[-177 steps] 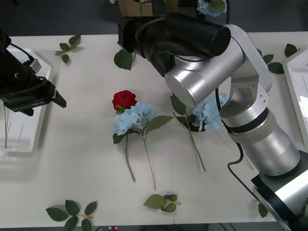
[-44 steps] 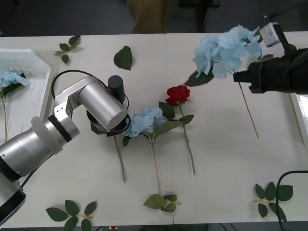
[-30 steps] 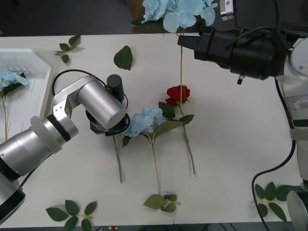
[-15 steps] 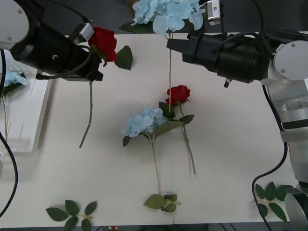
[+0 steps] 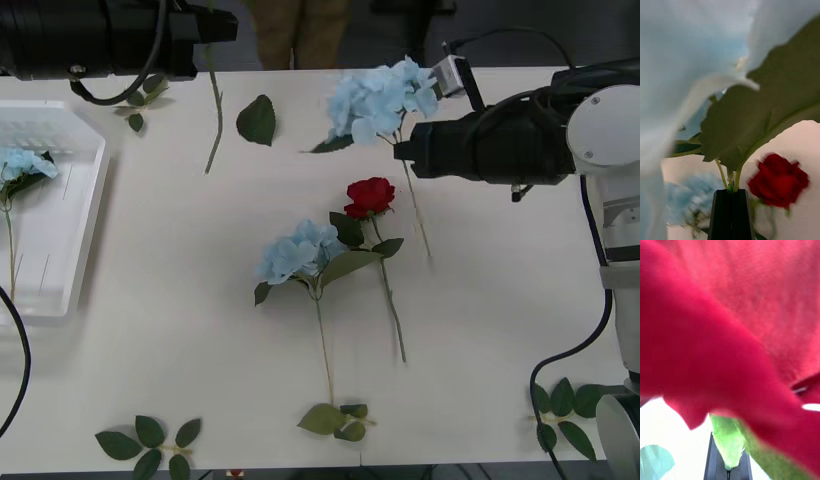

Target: Place the red flowers into the right box and the blue flowers into the left box. If a person shows an open palm, hand one flower to the person first, then continue sorting.

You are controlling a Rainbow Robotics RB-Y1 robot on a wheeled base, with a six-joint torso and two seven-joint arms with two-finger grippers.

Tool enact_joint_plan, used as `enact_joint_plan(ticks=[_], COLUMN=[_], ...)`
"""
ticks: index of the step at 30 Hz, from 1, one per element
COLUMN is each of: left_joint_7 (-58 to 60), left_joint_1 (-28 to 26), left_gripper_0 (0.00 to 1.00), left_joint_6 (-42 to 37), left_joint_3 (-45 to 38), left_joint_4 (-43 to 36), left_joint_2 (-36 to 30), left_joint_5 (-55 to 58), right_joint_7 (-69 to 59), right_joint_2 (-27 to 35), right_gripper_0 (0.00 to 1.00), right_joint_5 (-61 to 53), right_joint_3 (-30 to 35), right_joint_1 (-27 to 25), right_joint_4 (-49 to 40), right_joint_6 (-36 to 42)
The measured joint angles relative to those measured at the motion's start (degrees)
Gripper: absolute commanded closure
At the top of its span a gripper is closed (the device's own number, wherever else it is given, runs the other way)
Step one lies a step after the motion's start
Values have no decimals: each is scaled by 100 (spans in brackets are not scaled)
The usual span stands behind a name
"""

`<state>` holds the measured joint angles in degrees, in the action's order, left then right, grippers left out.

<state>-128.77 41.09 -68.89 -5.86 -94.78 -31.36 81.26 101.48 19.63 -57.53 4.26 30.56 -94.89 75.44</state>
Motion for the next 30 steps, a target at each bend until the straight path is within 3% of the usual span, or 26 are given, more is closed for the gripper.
enact_joint_plan(ticks=[5, 10, 13, 18, 19, 21, 23, 27, 30], left_joint_7=[11, -234, -284, -284, -284, -284, -284, -284, -284], left_joint_1=[0, 0, 0, 0, 0, 0, 0, 0, 0], left_gripper_0=[100, 100, 100, 100, 100, 100, 100, 100, 100], left_joint_6=[1833, 4631, 4955, 4883, 4828, 4772, 4762, 4663, 4376], left_joint_3=[776, 2365, 3027, 3136, 3136, 3136, 3136, 3136, 3137], left_joint_4=[0, 0, 1, 2, 2, 2, 2, 2, 2], left_joint_2=[-2, -36, -74, -75, -75, -75, -75, -75, -75], left_joint_5=[290, 409, 566, 736, 743, 744, 744, 760, 870], right_joint_7=[-92, -722, -902, -901, -901, -901, -901, -899, -783], right_joint_2=[0, 0, 1, 1, 1, 1, 1, 2, 2], right_gripper_0=[100, 100, 100, 100, 97, 62, 38, 19, 14], right_joint_5=[1753, 2797, 2957, 2969, 2968, 2966, 2954, 2773, 2039], right_joint_3=[-72, -520, -838, -1129, -1139, -1140, -1136, -1019, -603], right_joint_1=[0, 0, 0, 0, 0, 0, 0, 0, 0], right_joint_4=[10, 333, 840, 1579, 1643, 1685, 1685, 1676, 1658], right_joint_6=[594, 523, -12, -806, -835, -836, -836, -695, -202])
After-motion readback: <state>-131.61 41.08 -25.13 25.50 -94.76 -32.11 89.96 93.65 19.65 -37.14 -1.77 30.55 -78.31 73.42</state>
